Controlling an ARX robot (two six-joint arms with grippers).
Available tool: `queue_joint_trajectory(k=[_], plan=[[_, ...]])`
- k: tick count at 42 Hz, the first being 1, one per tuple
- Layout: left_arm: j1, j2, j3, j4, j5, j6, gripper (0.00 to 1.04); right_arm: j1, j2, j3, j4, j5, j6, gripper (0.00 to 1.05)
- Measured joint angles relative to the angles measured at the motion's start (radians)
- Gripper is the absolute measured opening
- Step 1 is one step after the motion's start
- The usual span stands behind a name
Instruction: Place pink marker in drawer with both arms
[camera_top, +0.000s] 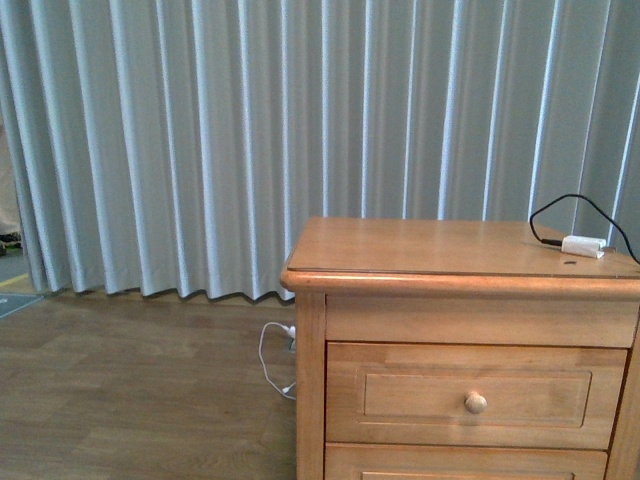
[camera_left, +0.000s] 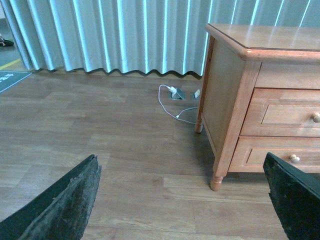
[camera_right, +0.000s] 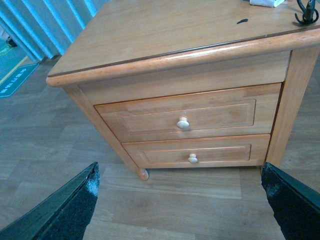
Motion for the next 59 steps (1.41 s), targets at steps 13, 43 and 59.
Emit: queue_joint_trajectory(k=[13,43,59], plan=[[0.000,0.000,0.000,0.000,0.000,0.000,0.98,0.072,-0.090,-0.286,0.493,0.265,-0.163,0.53],[0.000,0.000,0.000,0.000,0.000,0.000,0.98,0.072,-0.460,-0.572,0.402,0.266,-0.185,0.01],[0.000,0.000,0.000,-0.001,0.000,0.000,0.98,0.072,-0.632,-0.638,0.303,0.266,-0.185,0.01]])
